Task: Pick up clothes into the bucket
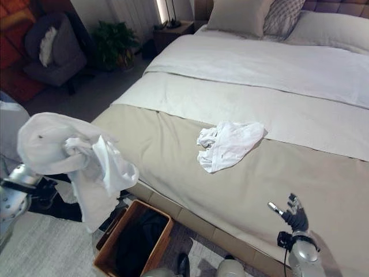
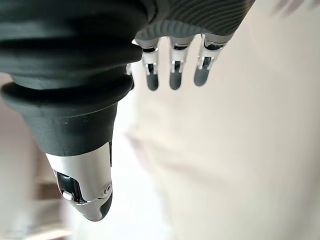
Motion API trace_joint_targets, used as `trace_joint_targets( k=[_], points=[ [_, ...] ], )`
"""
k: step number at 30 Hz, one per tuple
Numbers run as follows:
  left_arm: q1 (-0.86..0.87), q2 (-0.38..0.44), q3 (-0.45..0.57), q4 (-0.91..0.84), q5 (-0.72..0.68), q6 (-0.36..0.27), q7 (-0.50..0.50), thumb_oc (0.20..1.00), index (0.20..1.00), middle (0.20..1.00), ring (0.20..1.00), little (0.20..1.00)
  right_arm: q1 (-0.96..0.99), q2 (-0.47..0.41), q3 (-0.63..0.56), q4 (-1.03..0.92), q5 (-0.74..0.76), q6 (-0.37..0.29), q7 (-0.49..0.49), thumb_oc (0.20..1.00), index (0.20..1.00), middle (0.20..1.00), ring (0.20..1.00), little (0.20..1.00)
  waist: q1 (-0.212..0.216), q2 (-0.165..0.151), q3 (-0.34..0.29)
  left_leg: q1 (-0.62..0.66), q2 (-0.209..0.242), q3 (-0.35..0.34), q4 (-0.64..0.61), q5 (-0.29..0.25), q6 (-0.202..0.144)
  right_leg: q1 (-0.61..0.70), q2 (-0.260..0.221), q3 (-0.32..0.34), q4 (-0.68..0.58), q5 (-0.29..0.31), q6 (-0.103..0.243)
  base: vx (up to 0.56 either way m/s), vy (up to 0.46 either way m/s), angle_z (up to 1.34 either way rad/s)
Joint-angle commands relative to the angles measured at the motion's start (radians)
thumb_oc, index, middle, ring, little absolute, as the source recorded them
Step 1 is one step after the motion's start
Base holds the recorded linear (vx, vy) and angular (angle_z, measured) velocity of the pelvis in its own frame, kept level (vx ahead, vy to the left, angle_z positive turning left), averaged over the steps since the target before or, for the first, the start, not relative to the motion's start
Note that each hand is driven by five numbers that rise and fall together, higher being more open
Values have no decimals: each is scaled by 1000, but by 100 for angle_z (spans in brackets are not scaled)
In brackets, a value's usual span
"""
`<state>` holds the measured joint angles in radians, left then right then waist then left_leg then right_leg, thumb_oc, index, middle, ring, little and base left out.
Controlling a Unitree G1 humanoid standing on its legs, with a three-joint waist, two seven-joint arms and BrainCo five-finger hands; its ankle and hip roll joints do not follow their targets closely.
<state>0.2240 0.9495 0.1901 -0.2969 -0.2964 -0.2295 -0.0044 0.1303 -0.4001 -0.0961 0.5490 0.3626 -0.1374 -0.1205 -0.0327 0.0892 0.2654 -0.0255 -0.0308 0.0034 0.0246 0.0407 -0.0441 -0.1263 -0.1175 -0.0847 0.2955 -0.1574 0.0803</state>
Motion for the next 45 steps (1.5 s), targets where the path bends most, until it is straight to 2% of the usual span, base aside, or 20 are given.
trace_joint_targets(
  k=[1,5,9,10,11,12,13,16,17,18,21,26,28,29,31,35,41,45],
  points=[
    [-10,-34,50,-39,12,-55,41,200,200,200,200,200,-89,-19,54,16,-45,-36,-30,1000,1000,1000,1000,1000,-5,-43,38,-95,-18,-41,152,-91,3,-10,-33,-14,-131,141,32,-161,21,8],
    [-14,-86,5,41,117,-54,104,200,200,200,200,200,-107,-32,99,86,-91,-37,-40,1000,1000,1000,1000,1000,-1,-61,106,-184,-12,-58,219,-90,5,-100,-45,-18,-54,133,24,-153,21,8],
    [-101,-93,-68,195,284,-37,201,200,200,200,200,200,-112,-53,135,119,-125,-45,-50,1000,1000,1000,1000,1000,-9,-90,163,-294,-11,-79,301,-95,5,-190,-61,-30,10,124,19,-130,6,19],
    [-102,-93,-70,196,284,-38,201,200,200,200,200,200,-112,-53,134,119,-125,-45,-50,1000,1000,1000,1000,1000,-9,-89,161,-296,-11,-79,302,-95,5,-192,-61,-30,11,124,19,-111,23,28],
    [-148,-106,-102,292,339,-26,255,200,200,200,200,200,-104,-65,151,110,-145,-48,-57,1000,1000,1000,1000,1000,-14,-107,189,-346,-12,-83,348,-106,5,-233,-62,-29,47,115,17,-57,19,15],
    [-152,-106,-106,295,340,-27,256,200,200,200,200,200,-104,-65,150,110,-146,-48,-57,1000,1000,1000,1000,1000,-12,-106,188,-349,-12,-82,351,-107,5,-235,-62,-28,49,114,17,-120,37,11],
    [-205,-105,-137,372,391,-16,289,200,200,200,200,200,-101,-66,157,116,-139,-57,-63,1000,1000,1000,1000,1000,-17,-124,212,-397,-10,-83,389,-111,6,-272,-63,-28,77,110,16,-63,19,1],
    [-264,-93,-175,452,447,-3,321,200,200,200,200,200,-100,-70,161,112,-139,-68,-74,1000,1000,1000,1000,1000,-18,-137,236,-442,-11,-85,422,-117,8,-311,-64,-21,106,105,14,-97,47,1],
    [-326,-83,-216,526,471,13,351,200,200,200,200,200,-105,-75,169,111,-123,-76,-84,1000,1000,1000,1000,1000,-24,-153,255,-494,-14,-86,459,-123,9,-355,-67,-20,132,102,14,-62,28,0],
    [-329,-83,-218,529,471,12,352,200,200,200,200,200,-105,-75,168,111,-123,-76,-84,1000,1000,1000,1000,1000,-22,-152,255,-496,-14,-86,460,-123,9,-358,-68,-19,134,101,14,-103,53,-1],
    [-420,-47,-275,646,512,47,397,200,200,200,200,200,-116,-80,179,91,-87,-94,-104,1000,1000,1000,1000,1000,-37,-179,255,-607,-9,-81,523,-135,11,-458,-64,-8,166,107,16,-52,46,0],
    [-467,-23,-281,698,527,76,436,200,200,200,200,200,-126,-73,199,45,-53,-108,-121,1000,1000,1000,1000,1000,-44,-204,255,-733,1,-69,590,-153,20,-573,-52,10,181,124,26,-49,58,-12],
    [-476,-20,-278,703,527,82,442,200,200,200,200,200,-126,-71,203,36,-52,-110,-124,1000,1000,1000,1000,1000,-44,-207,255,-755,1,-69,599,-156,22,-592,-49,11,181,127,29,23,32,-11],
    [-472,-20,-277,714,523,85,448,200,200,200,200,200,-120,-69,211,29,-51,-110,-130,1000,1000,1000,1000,1000,-43,-207,255,-747,6,-73,612,-193,22,-587,-43,19,191,100,37,60,65,-9],
    [-515,-10,-295,784,522,100,466,200,200,200,200,200,-130,-67,228,19,-43,-115,-135,1000,1000,1000,1000,1000,-47,-213,255,-781,6,-69,615,-194,24,-618,-45,23,181,108,43,27,68,-9],
    [-543,14,-309,808,518,105,469,200,200,200,200,200,-133,-71,238,5,-42,-118,-140,1000,1000,1000,1000,1000,-51,-215,255,-805,7,-66,616,-197,24,-637,-47,22,167,115,45,2,46,-5],
    [-565,30,-326,777,539,130,464,200,200,200,200,200,-152,-75,256,-14,-20,-122,-139,1000,1000,1000,1000,1000,-61,-237,255,-859,10,-65,634,-209,27,-684,-39,31,142,135,53,15,40,2],
    [-612,38,-345,856,538,158,454,200,200,200,200,200,-164,-86,267,-53,-1,-121,-131,1000,1000,1000,1000,1000,-79,-262,255,-904,20,-50,662,-226,33,-726,-24,44,130,148,60,16,49,-11]
  ],
)
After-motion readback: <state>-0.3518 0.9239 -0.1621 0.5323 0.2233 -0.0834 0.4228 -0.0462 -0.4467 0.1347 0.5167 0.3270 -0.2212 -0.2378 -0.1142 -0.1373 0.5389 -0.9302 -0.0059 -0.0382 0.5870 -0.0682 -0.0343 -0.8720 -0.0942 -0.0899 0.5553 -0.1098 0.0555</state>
